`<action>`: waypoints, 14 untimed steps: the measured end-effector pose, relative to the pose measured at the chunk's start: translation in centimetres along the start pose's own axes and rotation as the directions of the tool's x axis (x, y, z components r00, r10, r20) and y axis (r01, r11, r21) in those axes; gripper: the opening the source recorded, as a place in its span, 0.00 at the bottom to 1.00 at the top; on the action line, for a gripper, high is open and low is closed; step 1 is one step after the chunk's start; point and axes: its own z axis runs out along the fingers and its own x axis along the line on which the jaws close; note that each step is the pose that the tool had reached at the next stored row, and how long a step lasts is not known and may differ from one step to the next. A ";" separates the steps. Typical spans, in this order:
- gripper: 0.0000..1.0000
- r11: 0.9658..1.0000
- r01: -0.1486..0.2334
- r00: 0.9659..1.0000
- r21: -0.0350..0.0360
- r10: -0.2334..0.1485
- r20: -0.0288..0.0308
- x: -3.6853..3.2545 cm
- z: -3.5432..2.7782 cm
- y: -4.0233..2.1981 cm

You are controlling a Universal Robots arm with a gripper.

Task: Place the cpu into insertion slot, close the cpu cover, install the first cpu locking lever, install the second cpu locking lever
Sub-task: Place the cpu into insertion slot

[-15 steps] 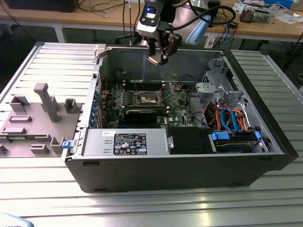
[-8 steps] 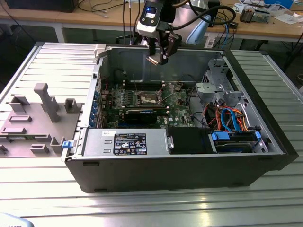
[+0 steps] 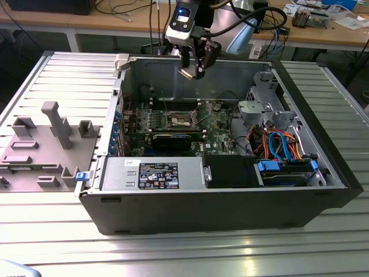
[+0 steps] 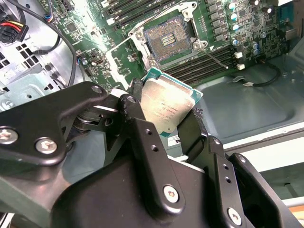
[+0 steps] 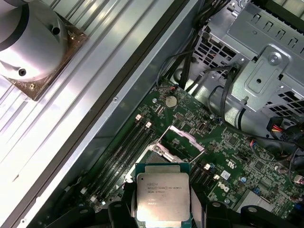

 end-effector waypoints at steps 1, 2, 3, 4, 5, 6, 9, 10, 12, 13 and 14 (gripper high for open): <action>0.55 1.000 -0.001 1.000 0.000 0.001 0.000 0.00 0.00 0.00; 0.55 1.000 -0.002 1.000 0.000 0.002 0.000 0.00 0.00 0.00; 0.55 1.000 -0.003 1.000 0.000 0.003 0.000 0.00 0.00 0.00; 0.55 1.000 -0.004 1.000 0.000 0.004 0.000 0.00 0.00 0.00; 0.55 1.000 -0.004 1.000 0.000 0.004 0.000 0.00 0.00 0.00; 0.55 1.000 -0.005 1.000 0.000 0.005 0.000 0.00 0.00 0.00; 0.55 1.000 -0.006 1.000 0.000 0.006 0.001 0.00 0.00 0.00; 0.55 1.000 -0.007 1.000 0.000 0.007 0.001 0.00 0.00 0.00; 0.55 1.000 -0.008 1.000 0.000 0.008 0.001 0.00 0.00 0.00; 0.55 1.000 -0.010 1.000 0.000 0.010 0.001 0.00 0.00 0.00; 0.55 1.000 -0.010 1.000 0.000 0.010 0.001 0.00 0.00 0.00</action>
